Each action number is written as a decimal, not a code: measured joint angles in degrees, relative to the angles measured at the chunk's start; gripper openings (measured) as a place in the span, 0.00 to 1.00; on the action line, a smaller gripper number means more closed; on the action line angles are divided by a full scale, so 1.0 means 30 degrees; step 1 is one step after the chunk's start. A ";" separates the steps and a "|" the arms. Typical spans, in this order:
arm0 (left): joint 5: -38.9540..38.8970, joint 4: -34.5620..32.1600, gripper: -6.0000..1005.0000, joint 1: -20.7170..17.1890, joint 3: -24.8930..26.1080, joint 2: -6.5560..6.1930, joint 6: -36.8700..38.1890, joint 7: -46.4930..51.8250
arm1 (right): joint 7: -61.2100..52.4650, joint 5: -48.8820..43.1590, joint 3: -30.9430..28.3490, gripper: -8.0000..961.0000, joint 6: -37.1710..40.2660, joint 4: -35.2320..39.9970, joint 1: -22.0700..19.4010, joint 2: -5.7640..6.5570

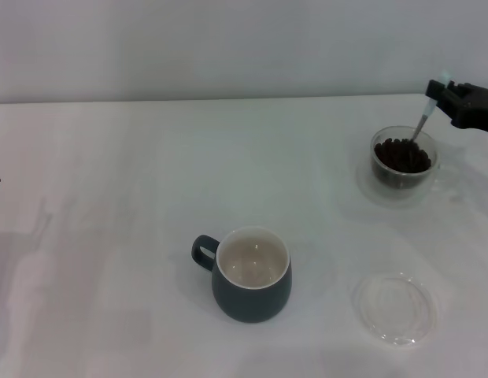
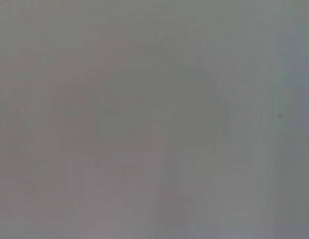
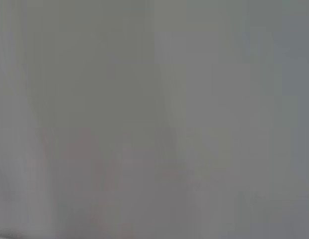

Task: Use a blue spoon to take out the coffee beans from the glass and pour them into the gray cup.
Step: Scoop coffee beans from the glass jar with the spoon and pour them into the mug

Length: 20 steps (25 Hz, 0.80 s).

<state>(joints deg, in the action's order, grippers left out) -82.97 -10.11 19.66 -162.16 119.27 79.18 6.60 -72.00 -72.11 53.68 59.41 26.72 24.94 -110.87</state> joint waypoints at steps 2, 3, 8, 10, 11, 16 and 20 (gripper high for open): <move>0.0000 0.0001 0.88 0.0002 0.0000 0.0001 0.0003 -0.0004 | -0.0834 0.0009 -0.0017 0.17 -0.0402 -0.0001 -0.0043 -0.0018; 0.0000 0.0000 0.88 0.0007 0.0000 0.0000 0.0008 -0.0004 | -0.1263 0.0012 -0.0028 0.17 -0.0643 0.0000 -0.0062 -0.0026; 0.0000 0.0029 0.88 0.0075 0.0000 -0.0018 0.0139 -0.0044 | -0.3567 0.0014 -0.0030 0.17 -0.1316 -0.0001 -0.0152 -0.0013; 0.0000 0.0059 0.88 0.0103 0.0000 -0.0019 0.0151 -0.0053 | -0.4396 0.0039 -0.0030 0.17 -0.1446 -0.0001 -0.0208 -0.0009; 0.0000 0.0176 0.88 0.0180 -0.0001 -0.0024 0.0161 -0.0060 | -0.4867 0.0042 -0.0028 0.17 -0.1501 -0.0002 -0.0230 -0.0008; 0.0000 0.0265 0.88 0.0248 0.0000 -0.0030 0.0169 -0.0073 | -0.6610 0.0045 -0.0026 0.17 -0.1621 -0.0001 -0.0335 0.0041; 0.0001 0.0307 0.88 0.0324 0.0000 -0.0043 0.0177 -0.0130 | -0.7626 0.0046 -0.0048 0.17 -0.1925 0.0001 -0.0384 0.0013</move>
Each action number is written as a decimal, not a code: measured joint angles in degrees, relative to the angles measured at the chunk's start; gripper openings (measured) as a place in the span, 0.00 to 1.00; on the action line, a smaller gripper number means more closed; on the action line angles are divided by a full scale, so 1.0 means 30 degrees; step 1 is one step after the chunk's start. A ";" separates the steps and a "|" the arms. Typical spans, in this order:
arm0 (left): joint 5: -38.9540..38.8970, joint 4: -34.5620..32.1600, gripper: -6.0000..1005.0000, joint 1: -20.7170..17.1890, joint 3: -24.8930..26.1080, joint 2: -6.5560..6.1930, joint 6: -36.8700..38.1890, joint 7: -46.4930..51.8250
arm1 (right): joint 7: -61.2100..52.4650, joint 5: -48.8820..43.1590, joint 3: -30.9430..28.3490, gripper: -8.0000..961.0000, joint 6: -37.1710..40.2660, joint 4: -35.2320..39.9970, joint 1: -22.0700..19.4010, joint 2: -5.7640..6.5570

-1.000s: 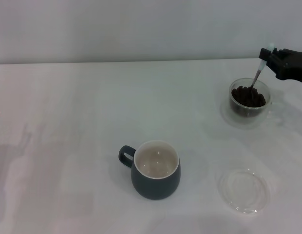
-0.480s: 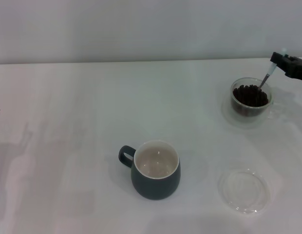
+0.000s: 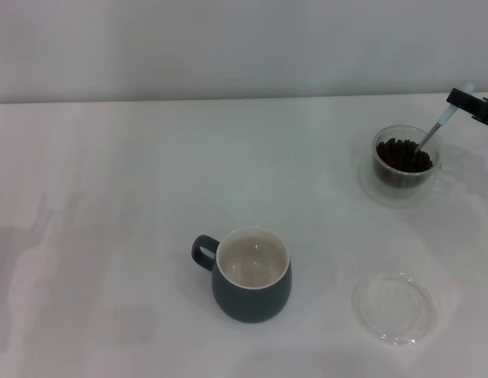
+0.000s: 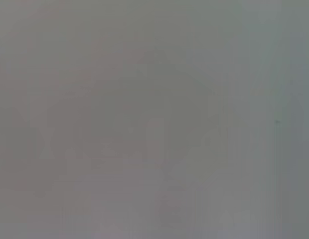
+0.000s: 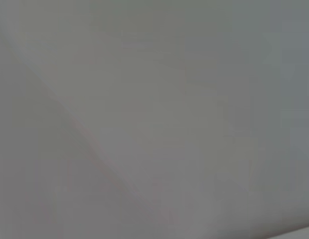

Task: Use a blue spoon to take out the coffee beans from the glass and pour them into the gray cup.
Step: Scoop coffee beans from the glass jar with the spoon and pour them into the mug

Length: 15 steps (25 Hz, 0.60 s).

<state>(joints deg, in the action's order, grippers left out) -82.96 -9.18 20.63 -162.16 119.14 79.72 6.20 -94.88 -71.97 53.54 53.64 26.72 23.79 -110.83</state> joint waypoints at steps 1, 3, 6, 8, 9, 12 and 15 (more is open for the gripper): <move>-0.0001 0.0052 0.88 0.0033 -0.0001 -0.0009 0.0001 -0.0005 | -0.0204 -0.0001 -0.0002 0.17 -0.0111 -0.0001 0.0000 -0.0006; -0.0001 0.0166 0.88 0.0067 0.0000 -0.0010 0.0002 -0.0008 | -0.0775 -0.0013 -0.0005 0.17 -0.0353 0.0000 0.0000 -0.0015; -0.0001 0.0193 0.88 0.0069 -0.0001 0.0001 0.0003 -0.0011 | -0.1652 -0.0018 -0.0010 0.17 -0.0457 -0.0001 -0.0028 -0.0016; 0.0000 0.0193 0.88 0.0069 0.0000 0.0005 0.0003 -0.0001 | -0.2147 0.0022 -0.0094 0.17 -0.0472 0.0000 -0.0103 -0.0015; -0.0001 0.0194 0.88 0.0069 -0.0001 0.0006 0.0002 0.0007 | -0.2401 0.0032 -0.0173 0.17 -0.0474 -0.0001 -0.0136 -0.0013; -0.0001 0.0194 0.88 0.0066 0.0000 0.0012 0.0016 -0.0005 | -0.3171 0.0058 -0.0398 0.17 -0.0459 -0.0009 -0.0176 -0.0009; -0.0092 0.0193 0.88 0.0066 -0.0002 0.0012 0.0021 -0.0010 | -0.3832 0.0066 -0.0534 0.17 -0.0458 -0.0028 -0.0237 -0.0004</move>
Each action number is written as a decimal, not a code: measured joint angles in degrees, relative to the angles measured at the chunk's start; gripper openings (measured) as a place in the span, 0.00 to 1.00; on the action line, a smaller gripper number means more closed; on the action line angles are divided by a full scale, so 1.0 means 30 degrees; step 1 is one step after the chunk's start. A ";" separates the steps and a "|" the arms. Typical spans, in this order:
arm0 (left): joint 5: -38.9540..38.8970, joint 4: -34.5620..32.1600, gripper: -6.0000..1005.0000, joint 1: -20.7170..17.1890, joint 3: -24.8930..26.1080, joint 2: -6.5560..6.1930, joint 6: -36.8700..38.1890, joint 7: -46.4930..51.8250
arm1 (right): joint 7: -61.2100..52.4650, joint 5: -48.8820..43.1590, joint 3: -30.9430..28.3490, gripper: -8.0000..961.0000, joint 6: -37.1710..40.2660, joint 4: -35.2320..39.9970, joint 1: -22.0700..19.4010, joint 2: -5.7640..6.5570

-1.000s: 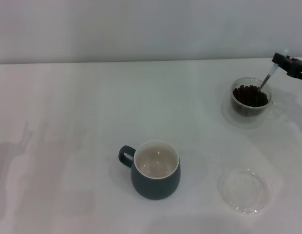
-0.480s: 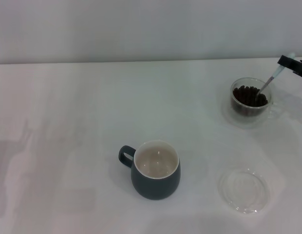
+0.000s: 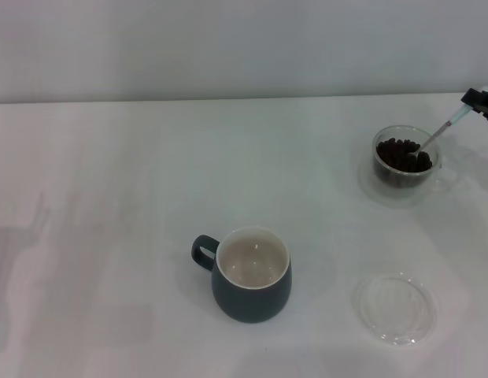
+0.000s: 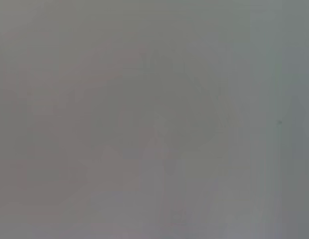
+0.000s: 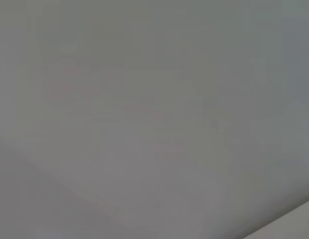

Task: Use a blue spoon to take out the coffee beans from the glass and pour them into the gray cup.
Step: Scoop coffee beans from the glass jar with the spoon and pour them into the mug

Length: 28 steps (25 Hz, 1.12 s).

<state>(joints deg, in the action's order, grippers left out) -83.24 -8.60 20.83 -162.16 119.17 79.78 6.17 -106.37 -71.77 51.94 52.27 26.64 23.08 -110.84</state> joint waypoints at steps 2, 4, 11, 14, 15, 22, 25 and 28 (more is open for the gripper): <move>-0.0075 -0.0002 0.88 0.0000 0.0002 -0.0010 0.0001 -0.0001 | -0.0365 0.0004 -0.0027 0.17 0.0021 -0.0012 -0.0026 0.0003; -0.0092 -0.0004 0.88 0.0000 0.0002 -0.0015 0.0023 -0.0001 | -0.0710 0.0010 -0.0029 0.17 0.0025 -0.0027 -0.0038 0.0009; -0.0115 -0.0004 0.88 -0.0057 0.0001 -0.0026 0.0037 -0.0001 | -0.1653 0.0022 -0.0754 0.17 0.0033 -0.0275 -0.0126 -0.0056; -0.0117 -0.0004 0.88 -0.0058 0.0002 -0.0008 0.0037 0.0013 | -0.1732 0.0083 -0.1189 0.17 0.0167 -0.0396 -0.0101 -0.0202; -0.0133 -0.0004 0.88 -0.0058 0.0001 -0.0006 0.0037 0.0034 | -0.1761 0.0127 -0.1243 0.17 0.0227 -0.0436 -0.0059 -0.0227; -0.0310 -0.0004 0.88 -0.0016 0.0002 0.0002 0.0028 0.0102 | -0.2678 0.0362 -0.1260 0.17 0.0177 -0.0774 0.0081 -0.0151; -0.0321 -0.0003 0.88 -0.0009 0.0001 0.0003 -0.0028 0.0107 | -0.2766 0.0744 -0.1319 0.17 0.0173 -0.1127 0.0187 -0.0062; -0.0326 -0.0003 0.88 -0.0005 0.0002 0.0003 -0.0064 0.0103 | -0.2837 0.1158 -0.1493 0.17 0.0209 -0.1414 0.0204 0.0013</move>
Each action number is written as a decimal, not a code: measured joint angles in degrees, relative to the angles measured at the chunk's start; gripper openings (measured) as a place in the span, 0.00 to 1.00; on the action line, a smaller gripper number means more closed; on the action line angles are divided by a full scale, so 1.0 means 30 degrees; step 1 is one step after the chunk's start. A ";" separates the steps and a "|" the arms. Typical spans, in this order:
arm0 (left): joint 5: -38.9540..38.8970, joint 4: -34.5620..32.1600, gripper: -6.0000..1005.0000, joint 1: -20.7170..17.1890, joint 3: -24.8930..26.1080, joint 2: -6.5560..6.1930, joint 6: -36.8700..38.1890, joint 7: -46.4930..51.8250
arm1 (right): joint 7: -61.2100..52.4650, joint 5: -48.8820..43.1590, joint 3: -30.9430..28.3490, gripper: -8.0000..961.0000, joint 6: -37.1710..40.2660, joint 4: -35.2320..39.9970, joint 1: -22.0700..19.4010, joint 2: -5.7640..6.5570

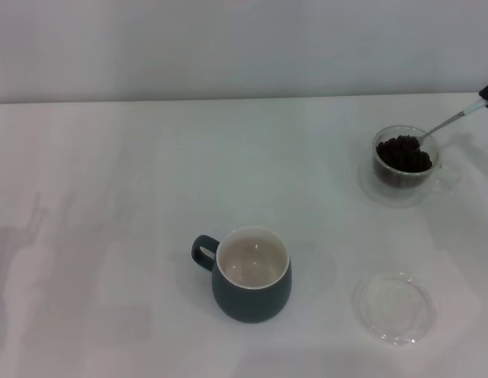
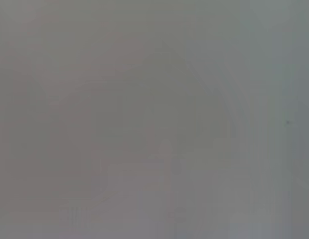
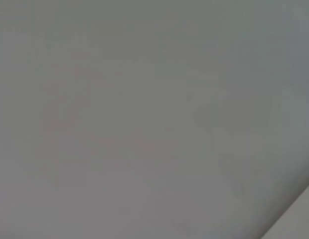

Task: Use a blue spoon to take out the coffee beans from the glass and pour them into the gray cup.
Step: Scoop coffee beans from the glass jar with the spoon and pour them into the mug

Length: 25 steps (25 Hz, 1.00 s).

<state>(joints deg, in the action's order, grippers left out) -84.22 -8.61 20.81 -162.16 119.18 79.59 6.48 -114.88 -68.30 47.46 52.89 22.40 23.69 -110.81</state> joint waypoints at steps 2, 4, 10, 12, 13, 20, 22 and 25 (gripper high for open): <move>-0.0017 0.0000 0.88 0.0005 -0.0001 0.0000 -0.0050 -0.0006 | -0.0128 0.0230 -0.0020 0.17 0.0111 -0.0066 -0.0034 0.0067; -0.0020 0.0000 0.88 0.0006 0.0000 0.0000 -0.0058 -0.0012 | -0.0359 0.0331 -0.0029 0.17 0.0258 -0.0114 -0.0094 0.0164; -0.0024 0.0001 0.88 0.0022 -0.0001 0.0000 -0.0071 -0.0037 | -0.0830 0.0341 -0.0212 0.17 0.1249 -0.0689 -0.0051 0.0566; -0.0024 0.0001 0.88 0.0035 0.0000 -0.0001 -0.0074 -0.0023 | -0.0845 0.0340 -0.0207 0.17 0.1463 -0.0793 -0.0011 0.0617; -0.0024 0.0001 0.88 0.0035 -0.0001 0.0000 -0.0075 -0.0009 | -0.0856 0.0335 -0.0168 0.17 0.1564 -0.0807 0.0002 0.0624; -0.0022 0.0001 0.88 0.0035 -0.0001 -0.0001 -0.0117 -0.0008 | -0.0964 0.0154 0.0268 0.18 0.2677 -0.0818 0.0052 0.0360; -0.0023 0.0001 0.88 0.0026 0.0000 -0.0001 -0.0126 -0.0014 | -0.0964 0.0147 0.0477 0.18 0.3009 -0.0809 0.0078 0.0180; -0.0022 0.0001 0.88 -0.0003 -0.0001 -0.0001 -0.0141 -0.0017 | -0.0907 0.0147 0.1036 0.18 0.3367 -0.0653 0.0113 -0.0106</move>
<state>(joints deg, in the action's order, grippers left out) -84.28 -8.61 20.80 -162.16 119.18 79.16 6.43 -117.61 -67.86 50.57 62.99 20.44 24.03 -111.12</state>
